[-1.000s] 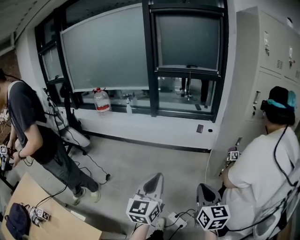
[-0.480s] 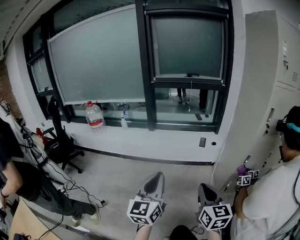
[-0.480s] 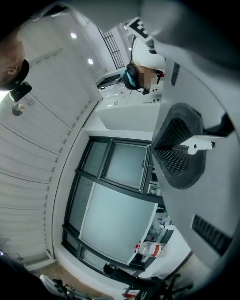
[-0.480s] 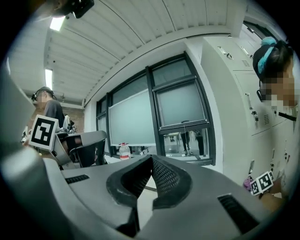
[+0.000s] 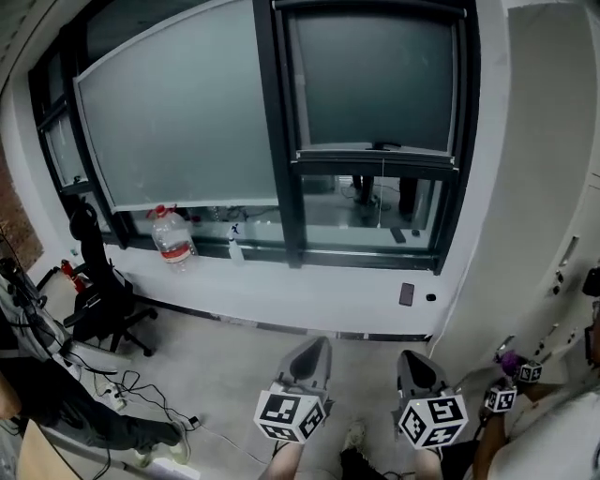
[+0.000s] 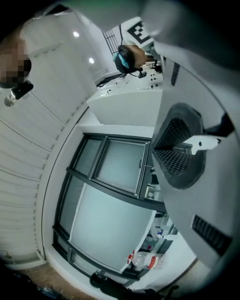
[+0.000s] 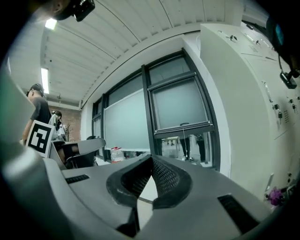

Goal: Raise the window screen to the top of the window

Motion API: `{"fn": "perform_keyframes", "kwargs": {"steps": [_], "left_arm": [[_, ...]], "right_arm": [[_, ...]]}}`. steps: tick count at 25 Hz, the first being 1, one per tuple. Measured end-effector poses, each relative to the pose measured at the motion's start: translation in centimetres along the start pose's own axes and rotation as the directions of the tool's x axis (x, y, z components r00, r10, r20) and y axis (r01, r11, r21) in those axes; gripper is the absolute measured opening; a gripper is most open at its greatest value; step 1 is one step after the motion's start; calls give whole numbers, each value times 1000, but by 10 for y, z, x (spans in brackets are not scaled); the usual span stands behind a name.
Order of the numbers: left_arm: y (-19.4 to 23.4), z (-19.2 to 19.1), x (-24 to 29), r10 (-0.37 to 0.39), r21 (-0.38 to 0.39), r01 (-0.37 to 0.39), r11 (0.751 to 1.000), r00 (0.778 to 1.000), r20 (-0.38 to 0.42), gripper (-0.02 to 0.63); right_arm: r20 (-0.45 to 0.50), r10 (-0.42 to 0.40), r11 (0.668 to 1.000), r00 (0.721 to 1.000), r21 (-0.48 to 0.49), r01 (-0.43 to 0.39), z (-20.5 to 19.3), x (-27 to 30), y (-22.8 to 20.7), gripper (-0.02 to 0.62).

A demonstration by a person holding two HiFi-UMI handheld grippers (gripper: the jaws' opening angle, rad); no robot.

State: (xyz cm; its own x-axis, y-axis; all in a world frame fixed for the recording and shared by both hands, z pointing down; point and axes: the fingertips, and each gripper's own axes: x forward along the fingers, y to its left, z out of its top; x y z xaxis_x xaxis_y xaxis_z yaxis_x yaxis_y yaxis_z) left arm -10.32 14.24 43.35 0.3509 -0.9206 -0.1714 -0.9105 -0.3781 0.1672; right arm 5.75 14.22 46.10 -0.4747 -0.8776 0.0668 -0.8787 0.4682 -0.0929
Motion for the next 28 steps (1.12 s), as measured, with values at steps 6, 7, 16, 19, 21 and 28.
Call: {"fn": "perform_keyframes", "kwargs": {"steps": [6, 7, 16, 19, 21, 28], "left_arm": [[44, 2, 132, 21, 18, -21, 1000, 1000, 23, 3], [49, 7, 153, 16, 22, -17, 1000, 999, 40, 3], [82, 3, 288, 35, 53, -38, 998, 998, 47, 3], [96, -15, 330, 33, 52, -35, 998, 999, 33, 3], [110, -23, 359, 31, 53, -33, 998, 999, 29, 3], [176, -22, 495, -26, 66, 22, 998, 998, 60, 3]], "right_arm": [[12, 20, 1000, 1000, -18, -20, 29, 114, -74, 3], [20, 23, 999, 1000, -26, -22, 37, 130, -85, 3], [51, -3, 1000, 999, -13, 4, 66, 237, -180, 3], [51, 8, 1000, 999, -5, -8, 64, 275, -206, 3], [49, 11, 1000, 999, -1, -11, 63, 304, -220, 3], [91, -22, 1000, 996, -20, 24, 99, 439, -275, 3]]}}
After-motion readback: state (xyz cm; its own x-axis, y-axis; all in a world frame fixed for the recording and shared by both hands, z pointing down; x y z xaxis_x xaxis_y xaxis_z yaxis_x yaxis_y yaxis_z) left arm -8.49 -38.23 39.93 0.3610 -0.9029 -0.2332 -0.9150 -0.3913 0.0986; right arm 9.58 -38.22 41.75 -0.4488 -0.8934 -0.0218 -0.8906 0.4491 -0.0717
